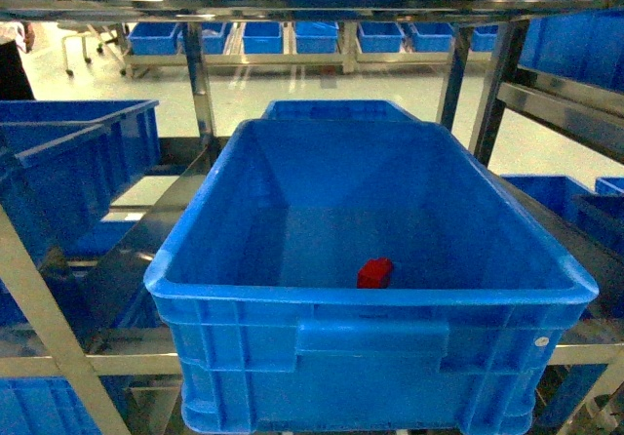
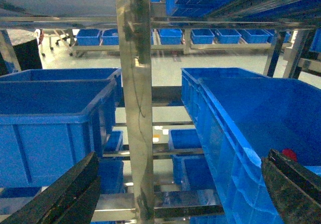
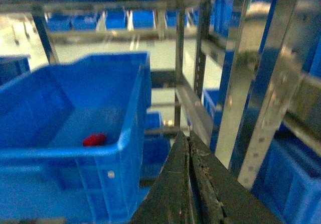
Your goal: Pick red block from blue box to shelf
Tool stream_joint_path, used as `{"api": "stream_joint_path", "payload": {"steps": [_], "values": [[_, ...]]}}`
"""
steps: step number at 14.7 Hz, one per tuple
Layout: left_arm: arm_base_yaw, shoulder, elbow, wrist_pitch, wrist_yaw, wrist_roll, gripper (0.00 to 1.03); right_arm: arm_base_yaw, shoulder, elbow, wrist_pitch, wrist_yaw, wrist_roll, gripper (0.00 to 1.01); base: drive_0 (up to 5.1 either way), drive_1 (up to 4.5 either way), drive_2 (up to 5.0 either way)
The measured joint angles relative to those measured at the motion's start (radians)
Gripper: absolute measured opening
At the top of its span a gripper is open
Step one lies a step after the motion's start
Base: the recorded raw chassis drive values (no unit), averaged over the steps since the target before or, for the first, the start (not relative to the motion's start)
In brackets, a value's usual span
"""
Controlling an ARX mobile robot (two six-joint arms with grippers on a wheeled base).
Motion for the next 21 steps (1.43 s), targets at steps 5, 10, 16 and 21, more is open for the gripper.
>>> {"api": "stream_joint_path", "payload": {"steps": [5, 10, 16, 21], "values": [[0.0, 0.0, 0.0, 0.0, 0.001, 0.0, 0.98, 0.0, -0.061, 0.0, -0.018, 0.001, 0.0, 0.02, 0.0, 0.0, 0.0], [0.0, 0.0, 0.0, 0.0, 0.001, 0.0, 0.98, 0.0, -0.061, 0.0, -0.017, 0.001, 0.0, 0.63, 0.0, 0.0, 0.0], [0.0, 0.0, 0.0, 0.0, 0.001, 0.0, 0.98, 0.0, -0.061, 0.0, -0.017, 0.001, 0.0, 0.98, 0.0, 0.0, 0.0], [0.0, 0.0, 0.0, 0.0, 0.001, 0.0, 0.98, 0.0, -0.061, 0.0, -0.017, 0.001, 0.0, 0.98, 0.0, 0.0, 0.0]]}}
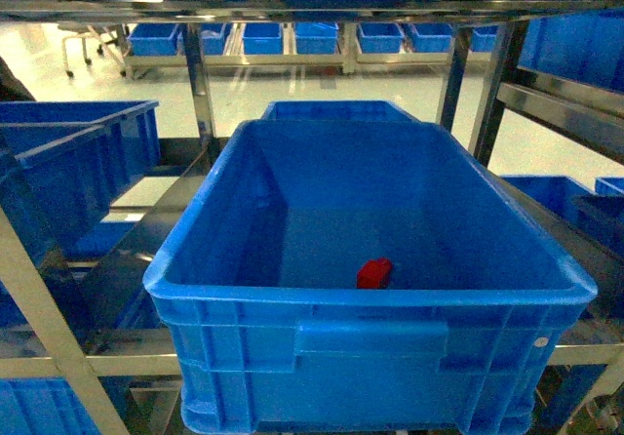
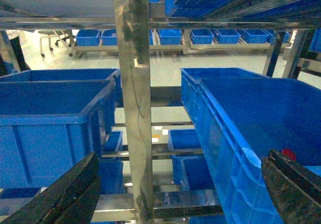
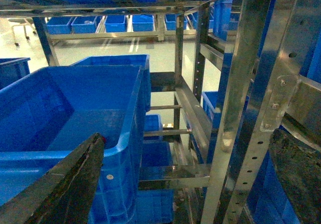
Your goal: Pick red block from blue box to shelf
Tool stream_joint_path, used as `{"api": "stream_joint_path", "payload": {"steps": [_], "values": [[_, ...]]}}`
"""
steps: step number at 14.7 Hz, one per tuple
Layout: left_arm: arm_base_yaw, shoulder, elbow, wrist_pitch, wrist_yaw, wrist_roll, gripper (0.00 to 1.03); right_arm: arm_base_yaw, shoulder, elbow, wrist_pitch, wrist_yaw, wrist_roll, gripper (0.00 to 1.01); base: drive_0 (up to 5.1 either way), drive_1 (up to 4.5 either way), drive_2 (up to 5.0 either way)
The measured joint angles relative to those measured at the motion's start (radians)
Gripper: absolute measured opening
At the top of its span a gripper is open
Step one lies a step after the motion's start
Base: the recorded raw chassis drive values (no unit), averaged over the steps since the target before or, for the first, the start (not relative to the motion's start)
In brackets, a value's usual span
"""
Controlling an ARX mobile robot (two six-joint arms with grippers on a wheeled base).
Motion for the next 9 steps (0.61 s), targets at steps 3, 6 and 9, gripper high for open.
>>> {"api": "stream_joint_path", "payload": {"steps": [3, 6, 9], "values": [[0.0, 0.0, 0.0, 0.0, 0.0, 0.0, 0.98, 0.0, 0.0, 0.0, 0.0, 0.0, 0.0, 0.98, 0.0, 0.0, 0.0], [0.0, 0.0, 0.0, 0.0, 0.0, 0.0, 0.98, 0.0, 0.0, 0.0, 0.0, 0.0, 0.0, 0.98, 0.0, 0.0, 0.0], [0.0, 0.0, 0.0, 0.0, 0.0, 0.0, 0.98, 0.0, 0.0, 0.0, 0.0, 0.0, 0.0, 0.98, 0.0, 0.0, 0.0]]}}
